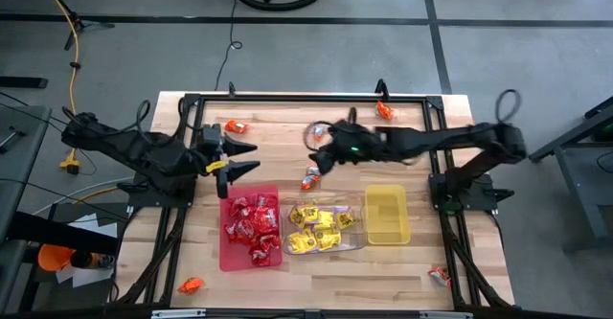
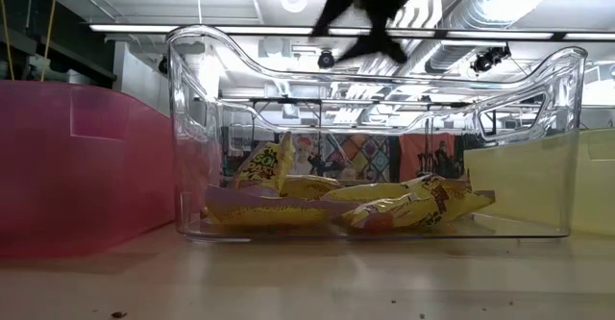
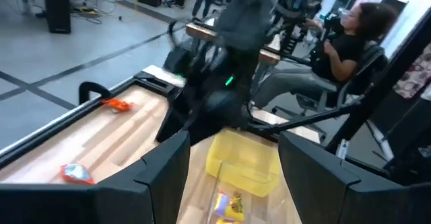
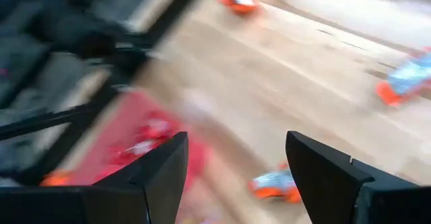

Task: Sort candy
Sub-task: Put the orange chocolate into the yellow bin

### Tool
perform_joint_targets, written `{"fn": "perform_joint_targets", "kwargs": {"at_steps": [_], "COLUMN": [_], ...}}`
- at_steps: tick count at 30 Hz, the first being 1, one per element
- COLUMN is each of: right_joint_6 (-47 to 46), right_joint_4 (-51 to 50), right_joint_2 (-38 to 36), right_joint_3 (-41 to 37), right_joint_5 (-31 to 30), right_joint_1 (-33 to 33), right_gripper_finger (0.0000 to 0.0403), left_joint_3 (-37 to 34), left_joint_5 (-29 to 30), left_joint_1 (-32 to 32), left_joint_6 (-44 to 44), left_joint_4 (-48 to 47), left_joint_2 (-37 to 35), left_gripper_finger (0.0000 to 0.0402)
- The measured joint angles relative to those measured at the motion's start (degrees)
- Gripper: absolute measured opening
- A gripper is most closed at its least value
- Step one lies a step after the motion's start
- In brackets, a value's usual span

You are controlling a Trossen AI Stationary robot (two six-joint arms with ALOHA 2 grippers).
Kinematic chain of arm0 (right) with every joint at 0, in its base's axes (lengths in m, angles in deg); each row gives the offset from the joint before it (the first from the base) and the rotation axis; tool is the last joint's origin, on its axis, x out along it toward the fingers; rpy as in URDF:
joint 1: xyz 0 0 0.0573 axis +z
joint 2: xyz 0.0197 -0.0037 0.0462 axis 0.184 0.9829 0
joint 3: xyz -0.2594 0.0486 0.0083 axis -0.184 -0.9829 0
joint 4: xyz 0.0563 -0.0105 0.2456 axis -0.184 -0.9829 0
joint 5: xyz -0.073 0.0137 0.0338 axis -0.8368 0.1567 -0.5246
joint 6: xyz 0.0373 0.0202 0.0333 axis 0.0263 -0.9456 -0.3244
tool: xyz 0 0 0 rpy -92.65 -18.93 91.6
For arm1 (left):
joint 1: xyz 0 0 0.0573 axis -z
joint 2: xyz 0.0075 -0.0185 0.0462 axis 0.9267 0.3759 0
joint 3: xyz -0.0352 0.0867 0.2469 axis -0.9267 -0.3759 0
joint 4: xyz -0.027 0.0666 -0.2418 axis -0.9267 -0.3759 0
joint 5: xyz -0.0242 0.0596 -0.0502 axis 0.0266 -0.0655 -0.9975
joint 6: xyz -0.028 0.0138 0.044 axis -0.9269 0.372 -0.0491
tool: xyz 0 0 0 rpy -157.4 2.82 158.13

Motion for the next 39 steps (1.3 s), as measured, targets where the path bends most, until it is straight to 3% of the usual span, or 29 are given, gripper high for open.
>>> {"fn": "perform_joint_targets", "kwargs": {"at_steps": [5,13,24,27,39], "right_joint_6": [-1.10,-6.94,-8.25,-7.94,-2.91], "right_joint_4": [-0.19,-1.53,-1.19,-1.20,-1.17], "right_joint_2": [9.44,20.35,23.75,23.75,23.75], "right_joint_3": [0.84,0.76,0.72,0.72,0.72], "right_joint_5": [1.07,13.15,11.96,11.89,9.57], "right_joint_1": [-5.42,-8.80,-7.45,-7.16,-5.27], "right_gripper_finger": [0.0243,0.0243,0.0231,0.0198,0.0009], "left_joint_3": [0.00,-0.02,0.02,0.02,0.02], "left_joint_5": [0.47,0.45,0.47,0.78,1.13], "left_joint_1": [0.02,0.02,0.02,0.04,0.04], "left_joint_6": [-0.10,-1.99,-2.23,-2.24,-3.79], "left_joint_4": [-0.90,-4.36,-5.34,-5.32,-5.32], "left_joint_2": [-0.56,0.00,0.18,0.18,0.18], "left_gripper_finger": [0.0215,0.0215,0.0215,0.0215,0.0215]}}
